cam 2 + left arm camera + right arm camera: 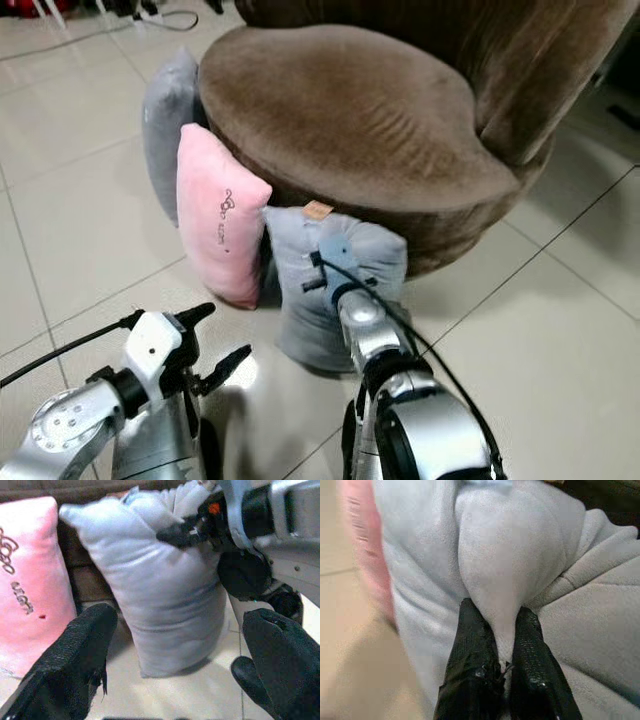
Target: Move the pillow to the sofa from floor
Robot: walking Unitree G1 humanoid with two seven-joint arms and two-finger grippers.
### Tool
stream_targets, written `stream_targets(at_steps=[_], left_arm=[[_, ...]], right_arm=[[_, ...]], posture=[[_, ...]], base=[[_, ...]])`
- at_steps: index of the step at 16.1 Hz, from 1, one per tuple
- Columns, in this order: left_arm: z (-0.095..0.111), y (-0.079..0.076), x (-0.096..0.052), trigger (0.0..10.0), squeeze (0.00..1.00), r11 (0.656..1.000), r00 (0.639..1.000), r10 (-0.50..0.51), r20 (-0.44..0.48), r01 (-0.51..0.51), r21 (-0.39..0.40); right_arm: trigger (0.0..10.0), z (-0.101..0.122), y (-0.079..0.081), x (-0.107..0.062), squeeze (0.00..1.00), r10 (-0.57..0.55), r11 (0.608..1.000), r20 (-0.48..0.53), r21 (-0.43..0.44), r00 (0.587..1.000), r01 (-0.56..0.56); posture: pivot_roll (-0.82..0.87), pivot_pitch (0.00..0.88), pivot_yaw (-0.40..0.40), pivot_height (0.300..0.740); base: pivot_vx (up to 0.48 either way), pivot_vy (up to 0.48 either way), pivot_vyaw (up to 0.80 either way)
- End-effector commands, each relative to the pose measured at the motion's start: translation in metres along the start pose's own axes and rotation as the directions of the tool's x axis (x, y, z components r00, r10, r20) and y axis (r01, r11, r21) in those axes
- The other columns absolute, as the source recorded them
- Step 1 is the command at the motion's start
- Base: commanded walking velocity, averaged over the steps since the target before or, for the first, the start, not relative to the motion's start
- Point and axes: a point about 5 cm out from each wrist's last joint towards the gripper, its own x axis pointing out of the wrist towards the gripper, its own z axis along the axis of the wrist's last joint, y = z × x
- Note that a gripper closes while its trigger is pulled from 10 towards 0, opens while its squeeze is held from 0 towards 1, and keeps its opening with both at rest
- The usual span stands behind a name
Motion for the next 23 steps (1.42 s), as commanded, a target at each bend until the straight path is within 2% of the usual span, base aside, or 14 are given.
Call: stream_targets(at_steps=[1,3,5,6,7,8,9,10,12,23], left_arm=[[-0.004,-0.002,0.002,10.0,0.11,1.000,1.000,0.009,-0.009,-0.009,0.003],[-0.004,0.001,0.008,10.0,0.11,0.999,0.999,0.032,0.008,-0.032,0.023],[-0.001,0.009,0.011,10.0,0.11,0.995,0.995,0.096,0.035,-0.097,0.023],[0.004,0.018,0.012,10.0,0.11,0.987,0.985,0.158,0.062,-0.160,0.030],[0.010,0.028,0.013,10.0,0.11,0.975,0.972,0.216,0.095,-0.220,0.034],[0.013,0.032,0.013,10.0,0.11,0.971,0.967,0.231,0.107,-0.236,0.036],[0.023,0.038,0.017,10.0,0.11,0.963,0.961,0.243,0.133,-0.256,0.085],[0.034,0.042,0.021,10.0,0.11,0.959,0.954,0.246,0.172,-0.265,0.100],[0.046,0.046,0.025,10.0,0.11,0.958,0.942,0.256,0.219,-0.277,0.069],[0.046,0.046,0.025,10.0,0.11,0.958,0.942,0.256,0.219,-0.277,0.069]], right_arm=[[0.0,-0.006,0.010,-0.003,0.00,0.099,0.995,0.011,0.028,0.995,-0.100],[0.0,-0.005,0.008,-0.008,0.00,0.150,0.988,0.088,0.012,0.985,-0.152],[0.0,0.002,-0.005,-0.012,0.00,0.095,0.995,0.141,0.019,0.985,-0.098],[0.0,0.016,-0.017,-0.018,0.00,0.035,0.995,0.229,0.086,0.973,-0.056],[0.0,0.038,-0.029,-0.031,0.00,-0.030,0.984,0.340,0.177,0.940,-0.032],[0.0,0.046,-0.033,-0.038,0.00,-0.054,0.978,0.376,0.205,0.925,-0.026],[0.0,0.063,-0.045,-0.054,0.00,-0.120,0.969,0.438,0.247,0.891,0.010],[0.0,0.080,-0.053,-0.065,0.00,-0.157,0.961,0.491,0.277,0.857,0.017],[0.0,0.113,-0.060,-0.079,0.00,-0.184,0.957,0.577,0.290,0.795,0.011],[0.0,0.113,-0.060,-0.079,0.00,-0.184,0.957,0.577,0.290,0.795,0.011]], posture=[[-0.02,0.012,0.017,0.391],[-0.04,0.000,0.014,0.391],[-0.04,0.000,0.017,0.391],[-0.05,0.000,0.026,0.391],[-0.06,0.000,0.036,0.391],[-0.06,0.000,0.036,0.391],[-0.07,0.000,0.043,0.391],[-0.08,0.000,0.051,0.391],[-0.09,0.000,0.070,0.391],[-0.09,0.000,0.070,0.391]], base=[[0.000,0.000,0.00],[0.000,0.000,0.00],[0.000,0.000,0.00],[0.000,0.000,0.00],[0.000,0.000,0.00],[0.000,0.000,0.00],[0.000,0.000,0.00],[0.000,0.000,0.00],[0.000,0.000,0.00],[0.000,0.000,0.00]])
